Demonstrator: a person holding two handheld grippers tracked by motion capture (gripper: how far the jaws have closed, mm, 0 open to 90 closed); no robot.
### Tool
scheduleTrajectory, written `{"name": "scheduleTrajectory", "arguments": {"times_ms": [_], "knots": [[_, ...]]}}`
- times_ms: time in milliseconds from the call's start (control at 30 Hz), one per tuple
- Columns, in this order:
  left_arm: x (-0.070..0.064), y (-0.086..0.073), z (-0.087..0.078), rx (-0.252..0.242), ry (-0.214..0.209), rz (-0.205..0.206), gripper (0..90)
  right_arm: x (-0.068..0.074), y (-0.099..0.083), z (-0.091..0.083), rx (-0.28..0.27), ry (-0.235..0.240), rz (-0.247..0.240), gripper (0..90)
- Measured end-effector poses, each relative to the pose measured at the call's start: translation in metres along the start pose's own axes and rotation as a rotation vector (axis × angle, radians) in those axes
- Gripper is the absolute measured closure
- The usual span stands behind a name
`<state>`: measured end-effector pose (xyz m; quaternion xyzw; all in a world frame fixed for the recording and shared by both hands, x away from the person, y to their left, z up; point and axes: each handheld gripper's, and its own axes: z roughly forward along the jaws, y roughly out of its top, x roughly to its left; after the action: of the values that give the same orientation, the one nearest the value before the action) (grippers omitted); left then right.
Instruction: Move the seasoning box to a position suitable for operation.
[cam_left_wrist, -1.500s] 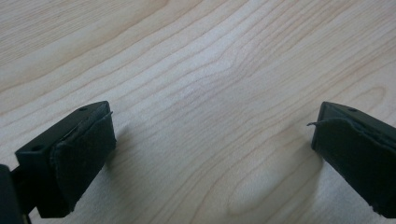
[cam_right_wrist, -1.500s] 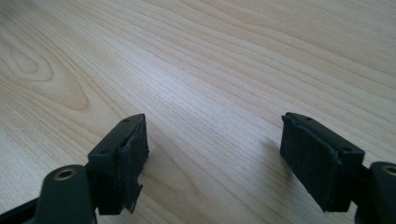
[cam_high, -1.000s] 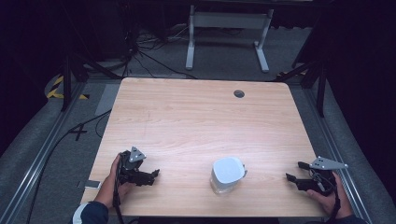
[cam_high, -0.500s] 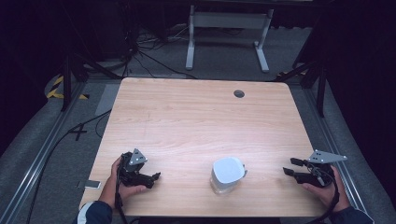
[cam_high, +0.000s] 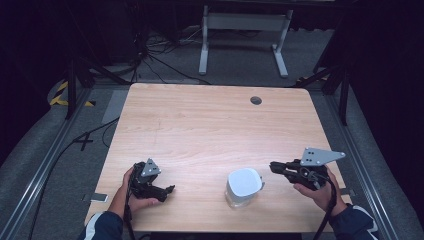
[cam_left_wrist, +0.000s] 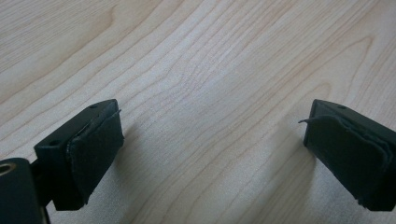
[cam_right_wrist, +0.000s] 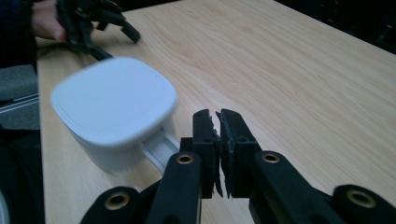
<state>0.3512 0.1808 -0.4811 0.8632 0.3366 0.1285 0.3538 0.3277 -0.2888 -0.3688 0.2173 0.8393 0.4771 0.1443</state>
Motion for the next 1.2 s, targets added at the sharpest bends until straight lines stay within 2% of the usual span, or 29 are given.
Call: {"name": "scheduleTrajectory", "arguments": {"times_ms": [133, 267, 333, 400, 467, 533, 667, 767, 833, 1000, 1067, 1133, 1200], "knots": [[-0.001, 0.001, 0.001, -0.001, -0.002, 0.001, 4.8, 0.011, 0.010, 0.013, -0.009, 0.034, -0.044, 88.6], [-0.001, 0.001, 0.001, 0.001, -0.003, 0.002, 4.7, 0.015, 0.005, 0.023, 0.013, 0.049, -0.060, 89.1], [0.000, 0.001, 0.001, 0.000, -0.004, 0.007, 4.8, 0.014, 0.003, 0.024, 0.018, 0.049, -0.049, 89.1], [0.000, 0.001, 0.001, -0.001, -0.005, 0.008, 4.7, 0.014, 0.002, 0.023, 0.009, 0.048, -0.054, 88.8], [0.000, 0.001, 0.001, 0.000, -0.006, 0.008, 4.8, 0.016, 0.006, 0.017, -0.026, 0.038, -0.069, 88.9], [0.000, 0.001, 0.001, 0.000, -0.005, 0.006, 4.8, 0.018, 0.010, 0.012, -0.064, 0.053, -0.063, 89.0], [0.000, 0.001, 0.001, 0.001, -0.005, 0.007, 4.8, 0.024, 0.009, 0.015, -0.045, 0.070, -0.084, 89.0], [0.000, 0.001, 0.001, 0.001, -0.006, 0.007, 4.8, 0.025, 0.007, 0.020, -0.009, 0.067, -0.092, 89.0], [0.000, 0.001, 0.001, 0.000, -0.006, 0.007, 4.8, 0.024, 0.006, 0.021, -0.014, 0.078, -0.084, 89.1], [0.000, 0.002, 0.001, 0.003, -0.005, 0.003, 4.9, 0.024, 0.004, 0.021, -0.024, 0.064, -0.079, 89.4], [0.000, 0.002, 0.000, -0.004, 0.013, -0.012, 7.8, 0.023, 0.002, 0.020, -0.033, 0.062, -0.072, 89.5], [0.001, 0.003, -0.001, -0.011, 0.021, -0.031, 17.1, 0.024, 0.002, 0.020, -0.038, 0.059, -0.072, 89.6], [-0.001, 0.006, -0.003, -0.001, 0.013, -0.017, 22.5, 0.024, 0.001, 0.020, -0.040, 0.059, -0.071, 89.6]]}}
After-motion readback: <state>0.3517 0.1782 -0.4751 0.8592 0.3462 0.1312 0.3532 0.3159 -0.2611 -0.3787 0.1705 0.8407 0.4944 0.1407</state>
